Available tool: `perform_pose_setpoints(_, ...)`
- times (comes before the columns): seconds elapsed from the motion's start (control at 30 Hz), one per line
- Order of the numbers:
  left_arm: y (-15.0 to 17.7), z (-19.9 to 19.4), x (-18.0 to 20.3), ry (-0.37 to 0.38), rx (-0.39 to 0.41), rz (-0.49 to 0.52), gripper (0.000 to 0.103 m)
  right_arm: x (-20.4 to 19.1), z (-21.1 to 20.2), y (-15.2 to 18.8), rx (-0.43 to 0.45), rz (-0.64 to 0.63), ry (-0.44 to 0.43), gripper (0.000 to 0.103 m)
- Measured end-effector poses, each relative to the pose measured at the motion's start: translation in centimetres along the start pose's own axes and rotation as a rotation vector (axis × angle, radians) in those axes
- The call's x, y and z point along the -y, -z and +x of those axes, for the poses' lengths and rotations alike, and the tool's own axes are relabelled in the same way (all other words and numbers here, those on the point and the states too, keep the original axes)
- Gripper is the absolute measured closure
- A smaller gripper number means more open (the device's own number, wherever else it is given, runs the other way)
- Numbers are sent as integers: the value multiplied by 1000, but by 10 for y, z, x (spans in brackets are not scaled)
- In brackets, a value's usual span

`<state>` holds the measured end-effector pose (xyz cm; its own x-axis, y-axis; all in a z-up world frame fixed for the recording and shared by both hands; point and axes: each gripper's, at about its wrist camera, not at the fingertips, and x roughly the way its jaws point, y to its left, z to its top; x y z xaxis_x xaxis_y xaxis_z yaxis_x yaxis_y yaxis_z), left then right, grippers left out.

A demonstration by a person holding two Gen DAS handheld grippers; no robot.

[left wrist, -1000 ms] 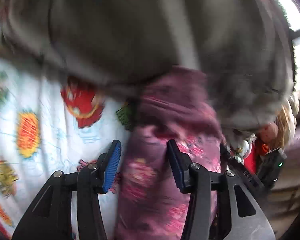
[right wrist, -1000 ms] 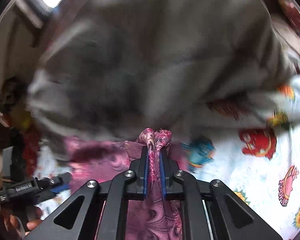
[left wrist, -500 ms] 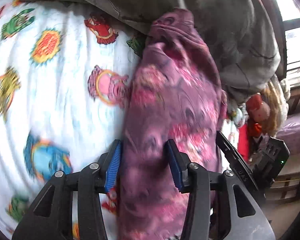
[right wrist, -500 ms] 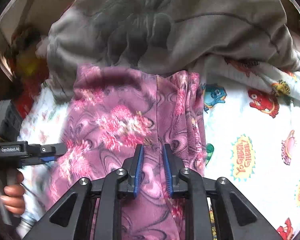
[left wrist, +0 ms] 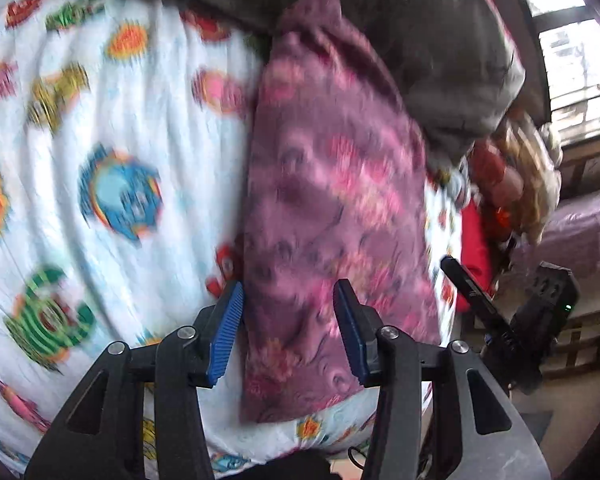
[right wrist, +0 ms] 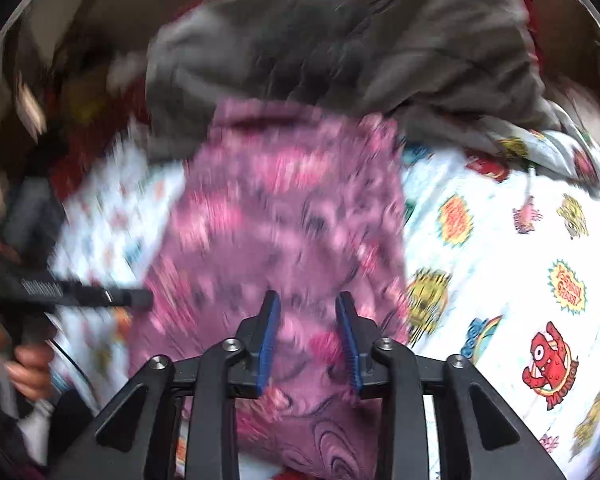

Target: Fold small clothes

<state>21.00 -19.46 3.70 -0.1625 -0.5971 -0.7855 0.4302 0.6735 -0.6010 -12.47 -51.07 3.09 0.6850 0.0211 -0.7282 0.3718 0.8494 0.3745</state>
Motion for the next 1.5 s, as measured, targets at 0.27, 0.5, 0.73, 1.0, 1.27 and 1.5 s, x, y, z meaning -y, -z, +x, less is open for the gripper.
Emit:
perform_pose_setpoints(0.27, -27, 38, -2, 93, -43, -90, 31, 84, 28, -13, 6, 390, -134, 37)
perform_pose_setpoints(0.5, -36, 63, 28, 48, -35, -70, 38, 68, 54, -25, -81, 262, -244, 37)
perform_pose_setpoints(0.73, -25, 41, 49, -42, 55, 20, 78, 20, 43, -22, -24, 75, -108, 79)
perform_pose_setpoints(1.0, 2, -17, 55, -92, 146, 79, 78, -24, 1, -11, 56, 26, -68, 79)
perform_pose_setpoints(1.27, 34, -65, 31, -144, 193, 74, 78, -79, -8, 5, 46, -21, -116, 79)
perform_pose_setpoints(1.5, 53, -48, -25, -200, 102, -25, 73, -103, 20, 34, -52, -33, -127, 77)
